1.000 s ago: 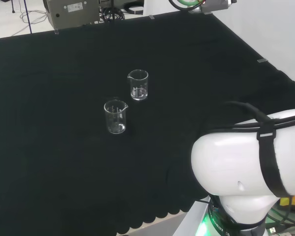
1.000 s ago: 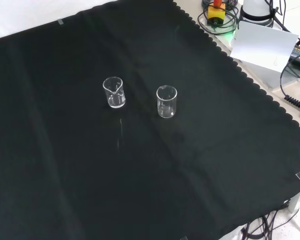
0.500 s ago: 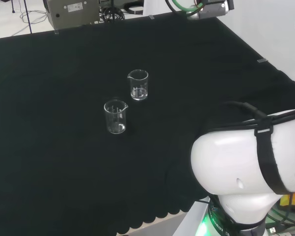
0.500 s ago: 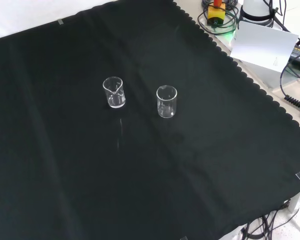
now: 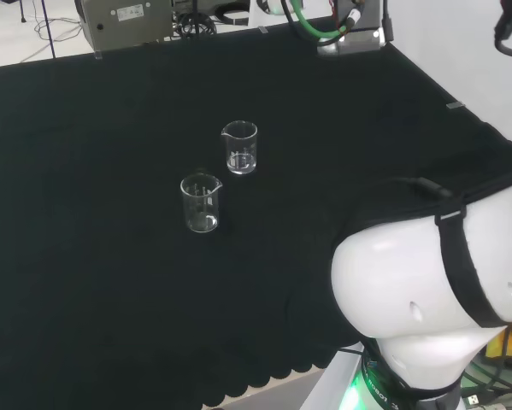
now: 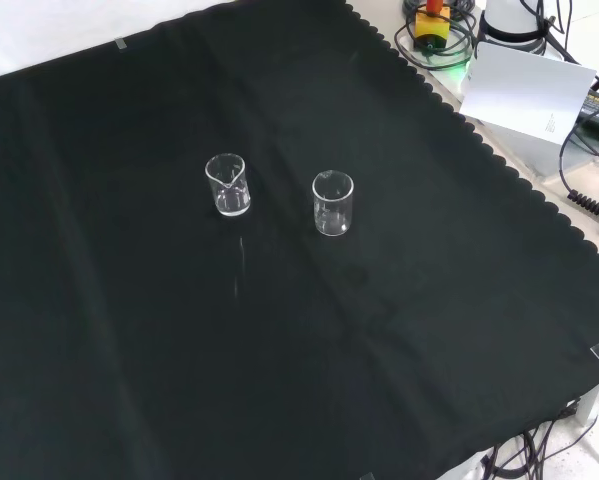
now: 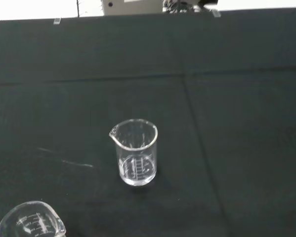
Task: Pick up the beaker on the right.
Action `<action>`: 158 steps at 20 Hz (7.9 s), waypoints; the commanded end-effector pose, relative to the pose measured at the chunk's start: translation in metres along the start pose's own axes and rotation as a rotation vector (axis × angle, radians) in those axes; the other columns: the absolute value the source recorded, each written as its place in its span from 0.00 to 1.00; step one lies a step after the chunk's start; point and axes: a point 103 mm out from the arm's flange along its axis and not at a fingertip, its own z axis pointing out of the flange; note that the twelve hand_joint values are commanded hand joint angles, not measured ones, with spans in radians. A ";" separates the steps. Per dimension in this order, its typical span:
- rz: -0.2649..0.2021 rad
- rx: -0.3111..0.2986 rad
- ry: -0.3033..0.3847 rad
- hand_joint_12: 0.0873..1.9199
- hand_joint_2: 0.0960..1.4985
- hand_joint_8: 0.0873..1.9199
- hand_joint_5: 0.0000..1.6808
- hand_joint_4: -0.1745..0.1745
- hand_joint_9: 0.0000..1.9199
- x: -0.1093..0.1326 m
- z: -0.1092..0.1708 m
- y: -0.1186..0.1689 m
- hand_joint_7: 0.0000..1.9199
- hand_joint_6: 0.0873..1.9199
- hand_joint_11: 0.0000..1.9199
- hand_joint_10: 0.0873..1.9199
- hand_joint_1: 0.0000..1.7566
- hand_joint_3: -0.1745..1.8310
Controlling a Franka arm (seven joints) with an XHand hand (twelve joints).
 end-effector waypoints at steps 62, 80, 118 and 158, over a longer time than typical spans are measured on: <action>-0.355 0.130 0.574 0.72 0.34 0.37 0.29 0.31 0.28 -0.029 0.303 0.187 0.17 0.00 0.08 0.33 0.47 0.35; -0.409 0.116 0.691 0.73 0.30 0.37 0.30 0.33 0.25 -0.020 0.334 0.201 0.16 0.00 0.02 0.33 0.53 0.39; -0.438 0.108 0.814 0.71 0.29 0.38 0.22 0.32 0.31 -0.008 0.355 0.219 0.23 0.34 0.08 0.31 0.56 0.39; -0.452 0.072 0.855 0.66 0.32 0.36 0.44 0.37 0.42 0.014 0.349 0.234 0.34 0.44 0.21 0.26 0.62 0.41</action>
